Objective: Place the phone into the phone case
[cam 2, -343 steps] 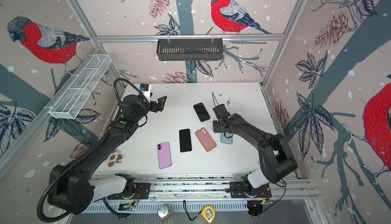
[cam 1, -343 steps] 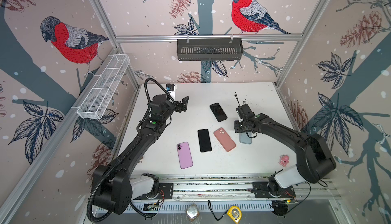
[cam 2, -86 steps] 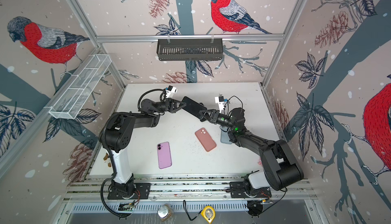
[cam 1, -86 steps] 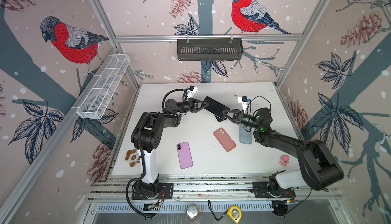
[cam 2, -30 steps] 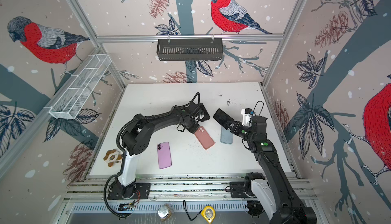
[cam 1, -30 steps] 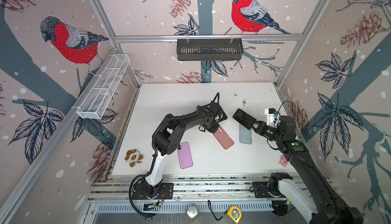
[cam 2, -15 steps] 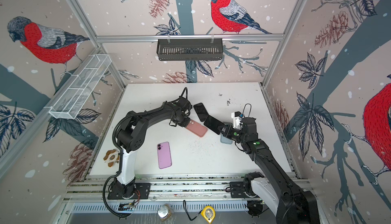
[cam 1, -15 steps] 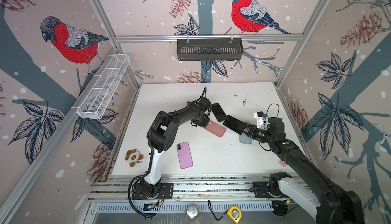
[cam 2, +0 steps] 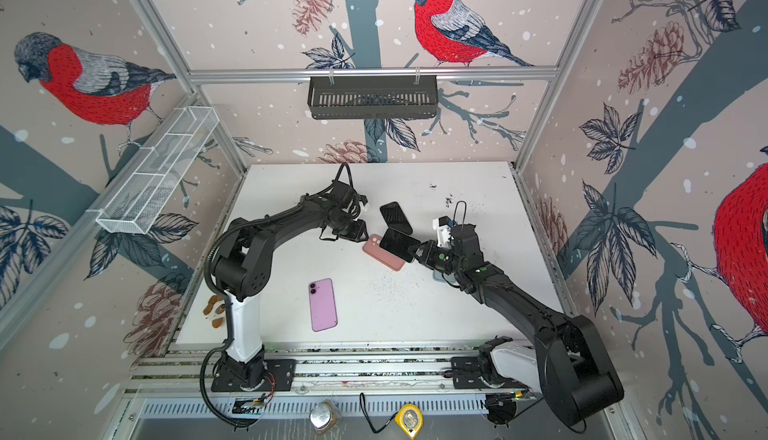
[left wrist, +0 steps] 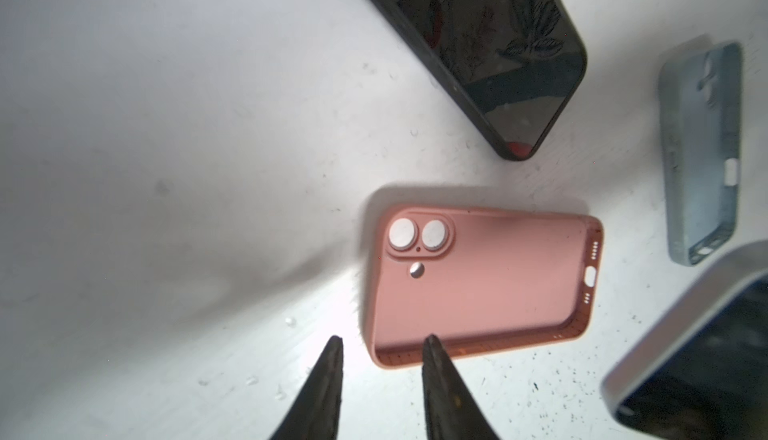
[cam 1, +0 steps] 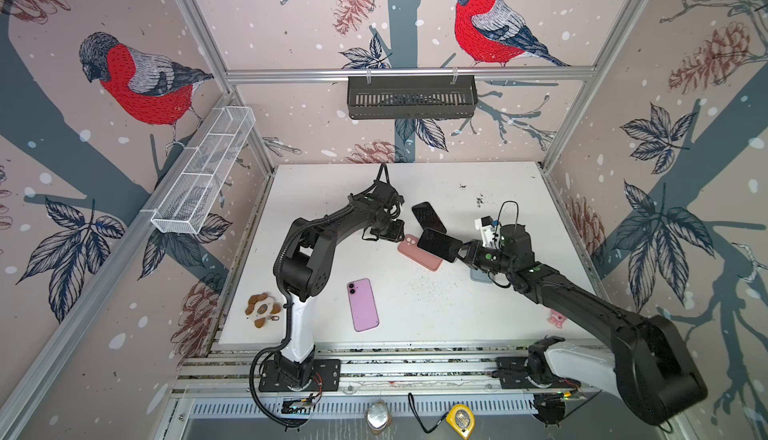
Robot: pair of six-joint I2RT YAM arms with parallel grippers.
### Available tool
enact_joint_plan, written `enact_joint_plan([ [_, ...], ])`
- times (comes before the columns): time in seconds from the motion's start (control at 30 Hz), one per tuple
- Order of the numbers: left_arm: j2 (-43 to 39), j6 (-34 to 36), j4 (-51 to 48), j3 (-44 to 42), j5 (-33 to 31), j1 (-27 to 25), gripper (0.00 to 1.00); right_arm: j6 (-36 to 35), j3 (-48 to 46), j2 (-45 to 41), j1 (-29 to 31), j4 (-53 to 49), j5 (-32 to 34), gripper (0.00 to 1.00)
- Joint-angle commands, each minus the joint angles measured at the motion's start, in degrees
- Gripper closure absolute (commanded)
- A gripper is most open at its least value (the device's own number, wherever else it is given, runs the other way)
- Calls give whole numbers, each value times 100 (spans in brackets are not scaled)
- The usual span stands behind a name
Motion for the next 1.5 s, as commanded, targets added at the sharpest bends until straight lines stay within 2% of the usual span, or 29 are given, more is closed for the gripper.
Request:
enact_joint_plan([
  [0.0,42,-201,367,-59,1142,132,65,368,-46,226,23,796,33,95],
  [0.3,410,-689,738,-143,2057,428,63,839,40,1232,13,1378,-238,95],
  [0.43,488,-720,665,-121,1913,486,63,1018,78,1584,26,1629,-447,95],
  [0.67,643,-764,596,-58,2013,477,62,1113,60,1851,23,1696,-516,94],
  [0.87,687,-729,544,-44,2099,442,61,1357,27,2050,-39,1652,-629,87],
  [1.17,713,-601,385,6,2058,276,60,1729,-56,2167,-146,1421,-551,84],
  [1.47,713,-442,196,97,2042,138,60,1974,-118,2513,-147,1902,-771,81],
])
